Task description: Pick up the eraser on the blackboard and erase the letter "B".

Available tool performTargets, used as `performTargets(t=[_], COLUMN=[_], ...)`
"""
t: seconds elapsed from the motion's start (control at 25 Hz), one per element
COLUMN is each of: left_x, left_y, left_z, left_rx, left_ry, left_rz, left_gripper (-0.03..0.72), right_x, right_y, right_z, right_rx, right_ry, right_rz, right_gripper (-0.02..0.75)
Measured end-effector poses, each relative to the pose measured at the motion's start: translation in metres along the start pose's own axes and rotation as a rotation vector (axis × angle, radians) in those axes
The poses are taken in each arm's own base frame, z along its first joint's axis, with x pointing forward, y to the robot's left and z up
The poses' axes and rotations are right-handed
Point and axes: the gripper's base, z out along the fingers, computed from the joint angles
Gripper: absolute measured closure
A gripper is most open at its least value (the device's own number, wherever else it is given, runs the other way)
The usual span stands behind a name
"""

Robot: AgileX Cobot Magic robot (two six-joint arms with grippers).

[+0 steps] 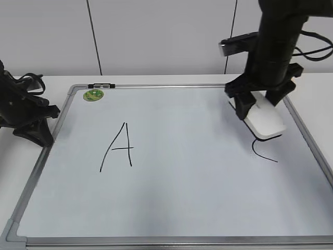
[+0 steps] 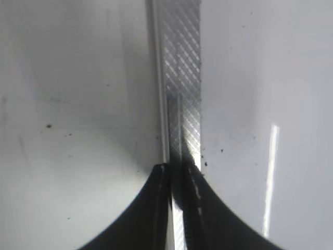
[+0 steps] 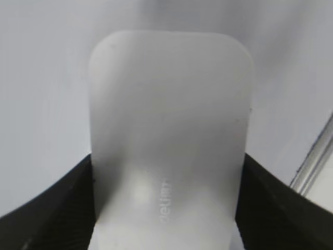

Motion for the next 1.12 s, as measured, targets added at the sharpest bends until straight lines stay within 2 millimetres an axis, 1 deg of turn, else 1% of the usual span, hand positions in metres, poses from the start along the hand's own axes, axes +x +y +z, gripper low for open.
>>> performTargets(t=[0.08, 0.12, 0.28, 0.36, 0.44, 0.56, 0.88, 1.12], left_x=[0.0, 0.0, 0.0, 0.0, 0.0, 0.0, 0.0, 0.0], left_y=[0.0, 0.0, 0.0, 0.0, 0.0, 0.0, 0.0, 0.0], left_z=[0.0, 0.0, 0.0, 0.0, 0.0, 0.0, 0.0, 0.0], left_rx=[0.0, 0.0, 0.0, 0.0, 0.0, 0.0, 0.0, 0.0], left_ry=[0.0, 0.0, 0.0, 0.0, 0.0, 0.0, 0.0, 0.0], left_rz=[0.0, 0.0, 0.0, 0.0, 0.0, 0.0, 0.0, 0.0], left_gripper=[0.654, 0.654, 0.653, 0.653, 0.653, 0.653, 0.653, 0.652], right_x=[0.003, 0.005, 0.02, 0.029, 0.037, 0.041, 0.037, 0.035], right_y=[-0.022, -0.037, -0.078, -0.095, -0.107, -0.115, -0.117, -0.117], right_z=[0.002, 0.003, 0.015, 0.024, 0.033, 0.037, 0.037, 0.052], right_rx=[-0.01, -0.014, -0.022, -0.034, -0.043, -0.039, -0.028, -0.031], right_ry=[0.003, 0.004, 0.02, 0.027, 0.03, 0.017, -0.036, -0.018], right_rz=[0.064, 0.104, 0.219, 0.277, 0.321, 0.343, 0.342, 0.334], right_gripper=[0.201, 0.201, 0.201, 0.201, 0.201, 0.201, 0.201, 0.201])
